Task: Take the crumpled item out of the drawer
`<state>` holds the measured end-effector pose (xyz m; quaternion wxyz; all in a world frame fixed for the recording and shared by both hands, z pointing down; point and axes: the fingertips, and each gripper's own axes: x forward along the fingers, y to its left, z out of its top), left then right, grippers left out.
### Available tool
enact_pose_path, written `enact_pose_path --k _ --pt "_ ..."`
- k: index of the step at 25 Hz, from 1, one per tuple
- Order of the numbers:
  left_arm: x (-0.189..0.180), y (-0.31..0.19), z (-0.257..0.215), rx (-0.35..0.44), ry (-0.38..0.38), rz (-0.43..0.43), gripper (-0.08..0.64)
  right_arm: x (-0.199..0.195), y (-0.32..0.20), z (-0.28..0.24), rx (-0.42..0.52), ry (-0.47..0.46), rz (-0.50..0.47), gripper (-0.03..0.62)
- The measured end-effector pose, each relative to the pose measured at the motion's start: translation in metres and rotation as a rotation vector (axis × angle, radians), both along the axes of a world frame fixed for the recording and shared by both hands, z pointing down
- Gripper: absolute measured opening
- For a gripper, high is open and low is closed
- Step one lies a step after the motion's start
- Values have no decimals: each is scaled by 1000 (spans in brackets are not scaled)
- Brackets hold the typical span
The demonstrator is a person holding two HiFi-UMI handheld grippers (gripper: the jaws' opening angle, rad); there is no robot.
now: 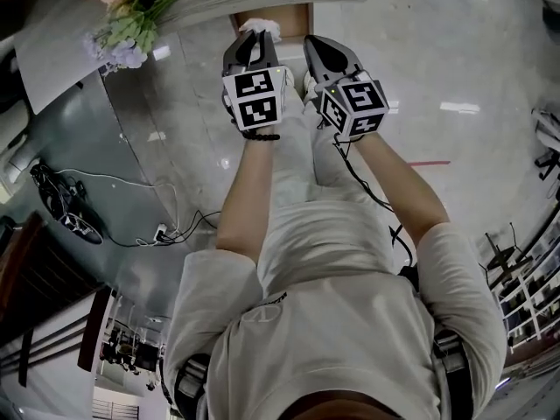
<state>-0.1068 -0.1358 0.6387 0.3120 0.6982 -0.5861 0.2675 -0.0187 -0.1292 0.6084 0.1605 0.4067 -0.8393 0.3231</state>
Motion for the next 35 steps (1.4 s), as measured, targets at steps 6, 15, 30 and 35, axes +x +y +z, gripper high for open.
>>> enact_pose_path --k 6,15,30,35 --pt "-6 1 -59 75 2 27 35 5 -5 -54 59 -6 5 2" --pt "-25 -4 -138 184 -13 31 35 21 -24 -141 160 -12 31 2" --pt "-43 -21 -292 445 -34 43 35 95 -44 -280 348 -24 163 2" --pt "-42 -14 -342 556 -13 48 35 113 -43 -331 439 -29 189 2"
